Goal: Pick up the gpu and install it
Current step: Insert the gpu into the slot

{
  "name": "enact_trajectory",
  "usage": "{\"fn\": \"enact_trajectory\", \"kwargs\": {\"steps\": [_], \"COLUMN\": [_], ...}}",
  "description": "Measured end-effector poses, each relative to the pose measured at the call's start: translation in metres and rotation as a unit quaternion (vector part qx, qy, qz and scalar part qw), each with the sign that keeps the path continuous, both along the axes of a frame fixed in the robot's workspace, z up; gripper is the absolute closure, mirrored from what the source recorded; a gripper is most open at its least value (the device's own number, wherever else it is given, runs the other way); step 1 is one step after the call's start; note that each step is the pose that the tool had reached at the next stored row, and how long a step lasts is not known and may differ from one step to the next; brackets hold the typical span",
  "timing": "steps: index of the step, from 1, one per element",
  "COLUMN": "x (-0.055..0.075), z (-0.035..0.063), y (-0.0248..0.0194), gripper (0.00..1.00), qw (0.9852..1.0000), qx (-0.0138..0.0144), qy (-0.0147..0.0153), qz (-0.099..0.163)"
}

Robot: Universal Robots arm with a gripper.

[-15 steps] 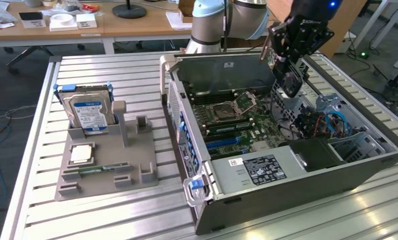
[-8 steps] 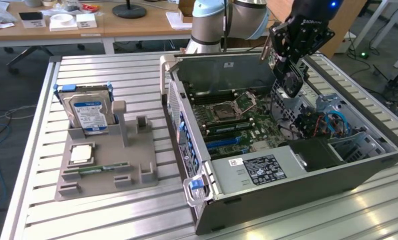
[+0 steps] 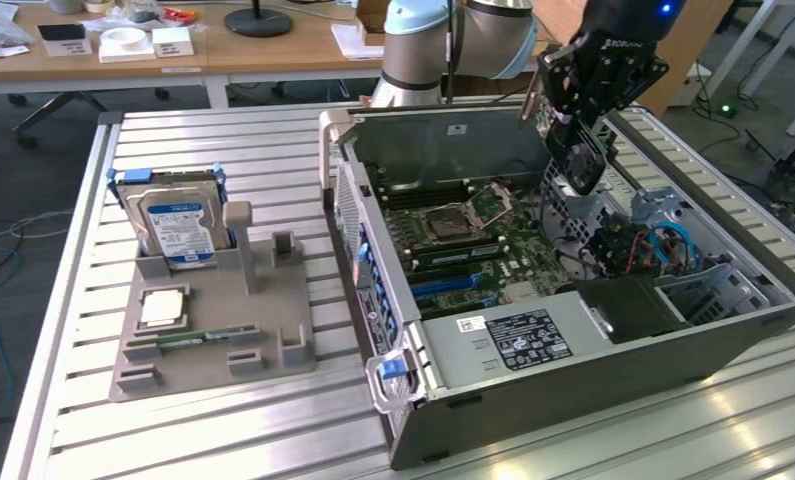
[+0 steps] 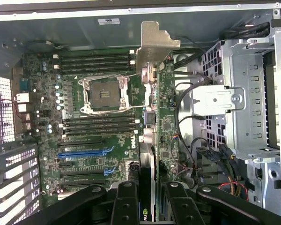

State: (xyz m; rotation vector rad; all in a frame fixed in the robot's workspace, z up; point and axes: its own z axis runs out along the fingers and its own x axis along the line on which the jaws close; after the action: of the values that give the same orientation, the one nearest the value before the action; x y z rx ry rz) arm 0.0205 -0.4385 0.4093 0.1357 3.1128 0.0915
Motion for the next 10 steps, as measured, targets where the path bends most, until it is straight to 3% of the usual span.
{"fn": "enact_trajectory", "kwargs": {"steps": [10], "x": [0.0000], "z": [0.0000], "y": [0.0000], "gripper": [0.74], "qw": [0.9997], "qx": [0.0000], "qy": [0.0000], "qz": [0.025]}}
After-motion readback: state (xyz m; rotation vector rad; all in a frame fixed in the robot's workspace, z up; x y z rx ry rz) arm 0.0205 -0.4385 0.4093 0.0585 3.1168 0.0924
